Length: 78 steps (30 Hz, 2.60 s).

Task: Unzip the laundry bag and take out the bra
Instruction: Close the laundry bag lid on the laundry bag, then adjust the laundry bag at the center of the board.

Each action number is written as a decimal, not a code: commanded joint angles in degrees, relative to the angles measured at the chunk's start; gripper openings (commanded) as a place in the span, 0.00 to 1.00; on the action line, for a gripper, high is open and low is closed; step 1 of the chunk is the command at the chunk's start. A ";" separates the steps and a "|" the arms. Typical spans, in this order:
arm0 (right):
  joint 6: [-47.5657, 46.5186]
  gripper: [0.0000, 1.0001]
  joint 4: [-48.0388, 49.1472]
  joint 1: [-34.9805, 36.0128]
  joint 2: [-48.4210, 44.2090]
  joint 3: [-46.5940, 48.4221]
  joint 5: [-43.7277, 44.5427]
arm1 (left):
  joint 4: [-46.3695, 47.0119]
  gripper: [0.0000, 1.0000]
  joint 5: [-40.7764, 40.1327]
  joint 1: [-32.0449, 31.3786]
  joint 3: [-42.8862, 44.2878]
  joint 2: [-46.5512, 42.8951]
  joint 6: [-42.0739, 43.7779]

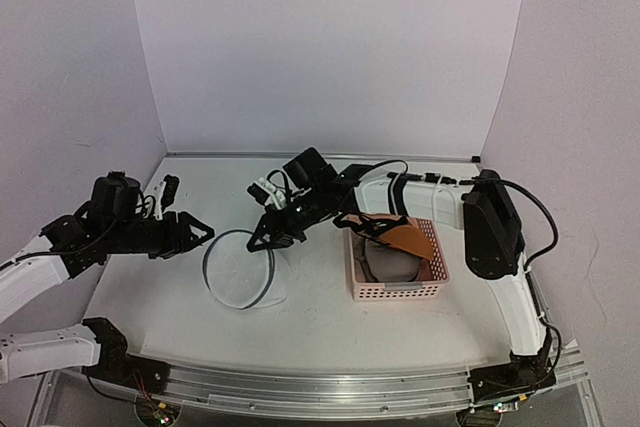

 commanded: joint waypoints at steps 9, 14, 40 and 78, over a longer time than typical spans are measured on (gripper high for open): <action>18.38 0.00 23.13 -3.62 5.59 -6.52 -7.61 | 8.82 0.54 5.22 -0.72 -4.10 5.60 1.08; 21.73 0.00 27.00 -3.79 7.27 -9.64 -5.90 | 12.50 0.53 5.68 -1.88 -5.29 9.93 0.84; 29.32 0.03 38.70 -2.97 8.69 -21.80 -1.85 | 20.24 0.39 -4.03 -10.33 3.99 44.37 1.94; 5.68 0.50 15.32 -2.95 -18.30 -23.89 21.47 | 21.29 0.10 -7.26 -11.21 -1.73 52.24 -1.21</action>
